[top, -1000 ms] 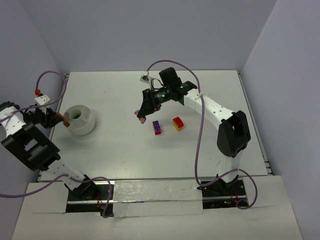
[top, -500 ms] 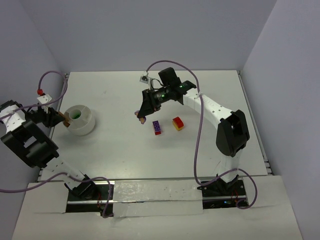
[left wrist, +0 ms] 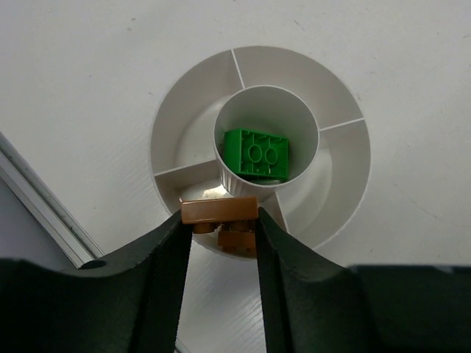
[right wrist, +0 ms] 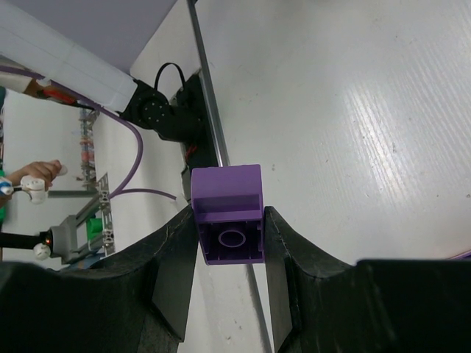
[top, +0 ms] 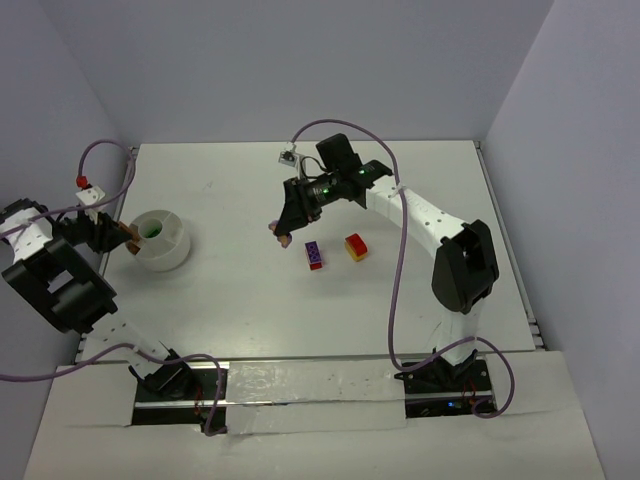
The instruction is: Sort the legos into containers by color
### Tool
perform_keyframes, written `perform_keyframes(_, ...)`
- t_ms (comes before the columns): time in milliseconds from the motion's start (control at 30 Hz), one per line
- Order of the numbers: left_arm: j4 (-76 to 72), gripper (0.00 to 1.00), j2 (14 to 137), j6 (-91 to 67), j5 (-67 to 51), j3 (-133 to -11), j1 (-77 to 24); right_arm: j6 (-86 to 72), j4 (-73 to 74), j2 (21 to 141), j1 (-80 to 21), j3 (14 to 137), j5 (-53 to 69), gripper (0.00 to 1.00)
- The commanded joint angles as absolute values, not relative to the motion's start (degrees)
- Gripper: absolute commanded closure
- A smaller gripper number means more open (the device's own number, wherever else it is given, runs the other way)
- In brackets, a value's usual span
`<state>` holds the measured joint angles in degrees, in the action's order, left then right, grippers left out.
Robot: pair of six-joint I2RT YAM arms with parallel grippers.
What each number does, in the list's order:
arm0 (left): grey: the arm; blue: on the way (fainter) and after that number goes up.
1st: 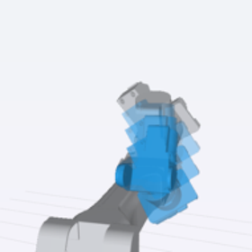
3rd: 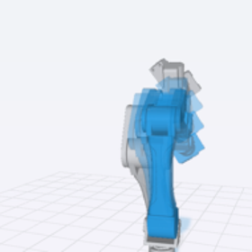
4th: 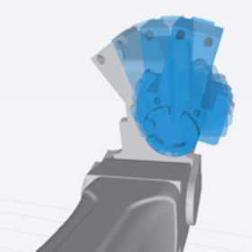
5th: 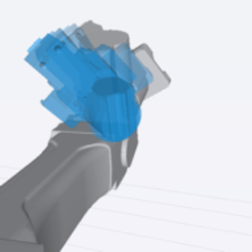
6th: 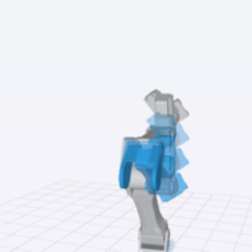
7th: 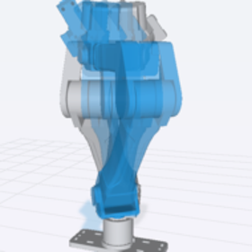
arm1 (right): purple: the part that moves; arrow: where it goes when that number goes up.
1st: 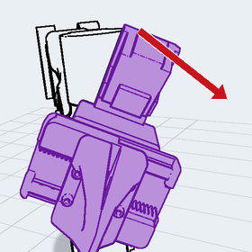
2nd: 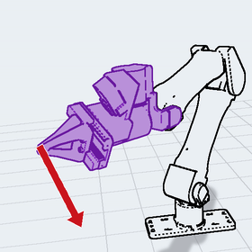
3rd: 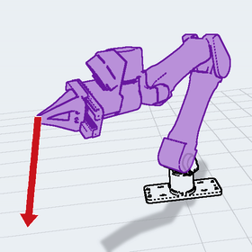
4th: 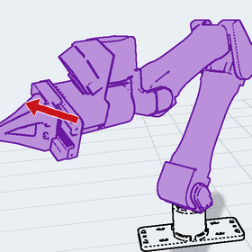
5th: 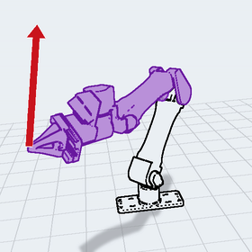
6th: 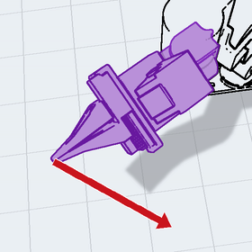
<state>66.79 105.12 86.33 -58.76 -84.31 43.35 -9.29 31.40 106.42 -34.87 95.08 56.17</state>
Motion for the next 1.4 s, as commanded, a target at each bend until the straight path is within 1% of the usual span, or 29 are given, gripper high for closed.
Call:
perform_keyframes(0, 61.12, 0.48, 105.55, 85.12, -60.16, -87.45, 43.37, -8.04, 32.17, 107.4, -35.91, 98.66, 56.6, 1.0)
perform_keyframes(33, 60.78, 0.42, 105.43, 84.55, -59.99, -87.63, 43.33, -8.0, 32.3, 107.45, -36.08, 98.83, 56.47, 1.0)
perform_keyframes(133, 61.52, 0.35, 105.21, 84.37, -59.59, -88.41, 43.42, -7.82, 32.61, 107.4, -36.3, 99.23, 56.16, 1.0)
perform_keyframes(167, 61.87, 0.34, 105.12, 84.46, -59.76, -88.59, 43.5, -7.74, 32.69, 107.4, -36.39, 99.4, 56.08, 1.0)
perform_keyframes(267, 63.5, 0.34, 103.81, 85.41, -60.37, -89.8, 43.59, -7.65, 32.95, 107.41, -36.83, 100.01, 55.29, 1.0)
perform_keyframes(333, 67.72, 0.34, 103.08, 87.3, -62.27, -91.37, 43.98, -7.07, 33.12, 107.33, -37.25, 100.41, 54.81, 1.0)
perform_keyframes(400, 75.54, 0.35, 102.35, 90.9, -64.96, -94.72, 44.03, -6.37, 33.22, 107.37, -38.05, 100.66, 54.32, 1.0)
perform_keyframes(467, 78.86, 0.36, 100.51, 88.85, -66.87, -96.3, 43.92, -6.1, 33.06, 107.46, -38.57, 100.78, 55.58, 1.0)
perform_keyframes(500, 78.89, 0.36, 98.42, 87.21, -68.42, -95.52, 43.69, -6.18, 32.68, 107.66, -38.95, 100.92, 56.82, 1.0)
perform_keyframes(567, 78.93, 0.38, 89.63, 89.34, -68.79, -90.86, 41.59, -6.69, 32.33, 108.69, -39.68, 101.8, 59.59, 1.0)
perform_keyframes(600, 78.91, 0.38, 88.68, 90.98, -68.66, -88.24, 41.29, -6.78, 32.27, 109.03, -39.94, 101.98, 60.62, 1.0)
perform_keyframes(667, 78.84, 0.37, 80.27, 92.71, -69.02, -80.62, 37.81, -7.16, 31.93, 109.52, -40.88, 102.21, 62.96, 1.0)
perform_keyframes(867, 78.91, 0.35, 71.97, 86.8, -75.83, -74.64, 29.88, -9.38, 29.0, 110.03, -42.82, 101.29, 68.53, 1.0)
perform_keyframes(967, 78.74, 0.33, 66.55, 84.9, -78.04, -70.85, 21.56, -9.6, 29.07, 110.49, -43.53, 101.24, 71.58, 1.0)
perform_keyframes(1000, 78.66, 0.32, 66.35, 84.3, -78.65, -70.68, 21.08, -9.78, 28.89, 110.58, -43.7, 101.14, 72.52, 1.0)
perform_keyframes(1100, 78.75, 0.31, 64.15, 81.52, -80.27, -68.81, 14.08, -10.09, 28.3, 110.39, -44.22, 100.72, 75.0, 1.0)
perform_keyframes(1367, 78.75, 0.29, 62.75, 76.81, -81.38, -68.47, 4.12, -7.65, 31.46, 111.53, -46.32, 101.34, 78.85, 1.0)
